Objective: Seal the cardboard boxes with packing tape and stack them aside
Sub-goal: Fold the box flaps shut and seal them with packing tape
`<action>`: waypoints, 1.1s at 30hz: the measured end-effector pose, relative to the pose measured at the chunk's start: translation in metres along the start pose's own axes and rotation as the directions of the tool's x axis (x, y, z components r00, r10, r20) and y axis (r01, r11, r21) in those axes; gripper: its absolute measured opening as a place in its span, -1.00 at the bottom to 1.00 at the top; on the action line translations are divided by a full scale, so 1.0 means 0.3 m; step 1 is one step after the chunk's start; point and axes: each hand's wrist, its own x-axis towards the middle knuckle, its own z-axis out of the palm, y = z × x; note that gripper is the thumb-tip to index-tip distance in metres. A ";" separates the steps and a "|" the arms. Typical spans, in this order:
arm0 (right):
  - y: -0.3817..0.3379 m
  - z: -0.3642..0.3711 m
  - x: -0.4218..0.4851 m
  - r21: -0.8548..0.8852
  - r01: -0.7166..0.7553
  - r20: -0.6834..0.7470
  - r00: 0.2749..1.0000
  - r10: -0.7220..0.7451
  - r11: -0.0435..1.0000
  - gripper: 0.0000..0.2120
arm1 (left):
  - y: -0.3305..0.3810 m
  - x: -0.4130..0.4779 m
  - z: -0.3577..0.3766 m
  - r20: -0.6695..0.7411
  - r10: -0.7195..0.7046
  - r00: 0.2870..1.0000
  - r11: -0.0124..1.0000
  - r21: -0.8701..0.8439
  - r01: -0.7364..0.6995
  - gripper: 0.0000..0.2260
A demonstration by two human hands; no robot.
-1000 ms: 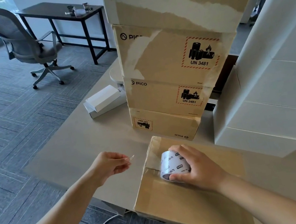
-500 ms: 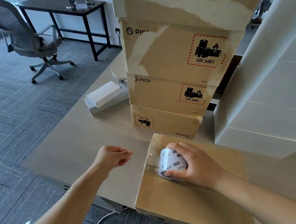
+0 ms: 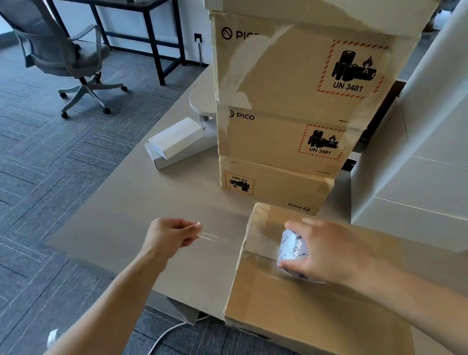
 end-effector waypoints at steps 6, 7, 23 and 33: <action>-0.056 0.006 0.030 -0.094 0.007 0.023 1.000 -0.005 0.996 -0.42 | -0.103 0.009 0.012 0.034 -0.114 0.993 0.986 -0.121 0.118 -0.88; -0.062 0.008 0.034 -0.102 0.004 0.020 1.000 -0.002 0.995 -0.41 | -0.111 0.012 0.012 0.037 -0.124 0.992 0.983 -0.132 0.128 -0.88; -0.074 -0.006 0.046 -0.109 -0.049 0.054 0.997 0.055 0.993 -0.37 | -0.211 0.069 0.081 0.107 -0.159 0.981 0.975 -0.141 0.174 -0.80; -0.067 0.016 0.046 -0.077 -0.079 0.023 0.996 0.081 0.994 -0.36 | -0.293 -0.059 0.286 0.145 -0.319 0.937 0.857 -0.379 0.350 -0.86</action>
